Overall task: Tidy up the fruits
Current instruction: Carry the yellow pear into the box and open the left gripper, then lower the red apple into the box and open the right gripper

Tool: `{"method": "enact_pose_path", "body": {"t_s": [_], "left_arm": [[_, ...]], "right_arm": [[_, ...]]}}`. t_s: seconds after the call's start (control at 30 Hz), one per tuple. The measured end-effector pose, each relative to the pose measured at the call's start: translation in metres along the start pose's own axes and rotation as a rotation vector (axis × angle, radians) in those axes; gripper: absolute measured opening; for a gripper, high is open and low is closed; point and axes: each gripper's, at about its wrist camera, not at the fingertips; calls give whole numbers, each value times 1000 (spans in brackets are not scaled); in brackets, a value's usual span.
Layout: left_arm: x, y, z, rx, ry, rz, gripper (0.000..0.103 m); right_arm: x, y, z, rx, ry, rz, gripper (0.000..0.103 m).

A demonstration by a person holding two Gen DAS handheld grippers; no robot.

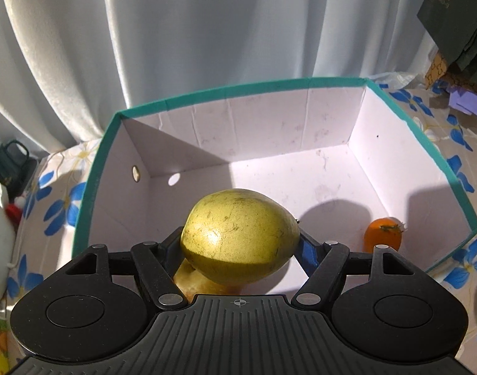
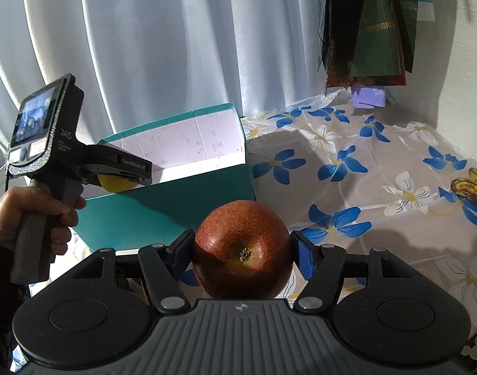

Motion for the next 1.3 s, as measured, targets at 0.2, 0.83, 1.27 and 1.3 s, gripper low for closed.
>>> {"method": "enact_pose_path", "body": {"t_s": [0.2,0.83,1.27,1.3], "left_arm": [[15,12,-1,45,-12,-38,76],[-22,-12,3,-30,44,112,102],[-69,-51,42,-132,47,-16,103],[-70,-50,44,-120,45,-22,103]], "right_arm": [[0,0,-1,16,5,5,66],[-8,-6,-6,31,43,41,66],[5,-20,-29,-19,55,-12,66],[7,-22,-31,-26,56,-18,66]]}}
Point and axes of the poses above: each gripper's, at about its wrist camera, not at the fingertips, and x roughly the way its jaws point, y to its right, z to its underside, and after that the axes turned 4 degrees about -y, right-handed
